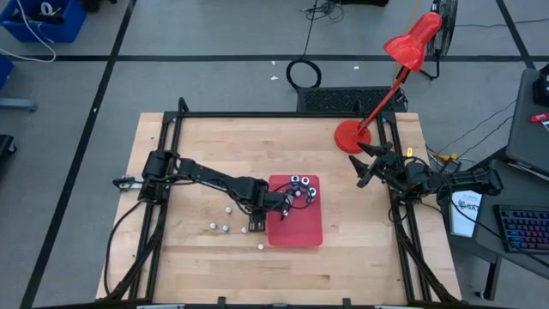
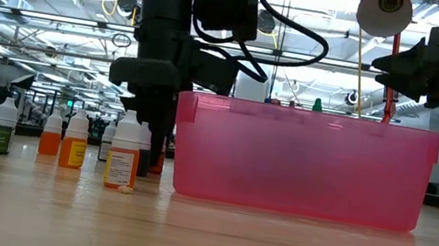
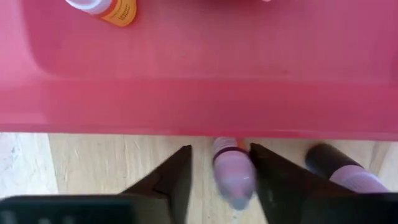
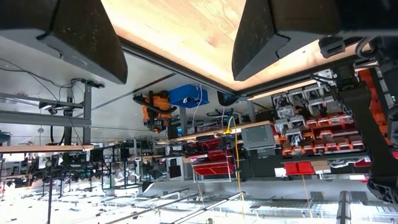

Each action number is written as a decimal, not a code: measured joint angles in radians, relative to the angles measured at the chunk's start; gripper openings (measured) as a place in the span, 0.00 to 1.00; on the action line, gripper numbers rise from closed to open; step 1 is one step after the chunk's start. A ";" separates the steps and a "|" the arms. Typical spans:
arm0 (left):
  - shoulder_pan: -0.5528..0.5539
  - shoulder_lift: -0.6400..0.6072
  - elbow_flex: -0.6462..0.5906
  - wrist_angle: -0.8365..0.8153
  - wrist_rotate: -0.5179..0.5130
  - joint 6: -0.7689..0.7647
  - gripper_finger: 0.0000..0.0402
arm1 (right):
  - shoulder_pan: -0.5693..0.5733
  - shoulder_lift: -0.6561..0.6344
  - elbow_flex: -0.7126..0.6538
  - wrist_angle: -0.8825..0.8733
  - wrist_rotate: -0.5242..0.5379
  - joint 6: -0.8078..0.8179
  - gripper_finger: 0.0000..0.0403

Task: Pick & Place food coloring
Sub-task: Put the small orange food coloring bottle into the red bin

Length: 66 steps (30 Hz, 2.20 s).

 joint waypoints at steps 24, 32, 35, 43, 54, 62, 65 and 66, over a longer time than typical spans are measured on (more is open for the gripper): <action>0.017 -0.215 0.037 -0.056 -0.066 0.044 0.16 | 0.000 0.002 0.000 0.000 0.000 0.005 0.69; -0.003 -0.151 0.259 -0.088 -0.078 0.210 0.16 | 0.000 0.002 0.000 0.008 0.000 0.014 0.69; -0.008 -0.095 0.336 -0.093 -0.077 0.265 0.16 | 0.000 0.002 0.000 0.008 0.000 0.020 0.69; -0.005 0.114 0.471 -0.099 -0.017 0.354 0.16 | 0.000 0.005 0.000 0.008 0.000 0.018 0.69; 0.024 0.282 0.590 -0.028 -0.003 0.364 0.16 | 0.000 0.006 0.000 0.010 0.000 0.021 0.69; 0.013 0.280 0.568 -0.042 0.002 0.283 0.16 | 0.000 0.006 0.000 0.017 0.000 0.022 0.69; 0.004 0.278 0.533 -0.012 0.003 0.267 0.16 | 0.000 0.006 0.000 0.017 0.000 0.022 0.69; 0.003 0.280 0.525 -0.008 0.008 0.256 0.16 | 0.000 0.006 0.000 0.017 0.000 0.022 0.69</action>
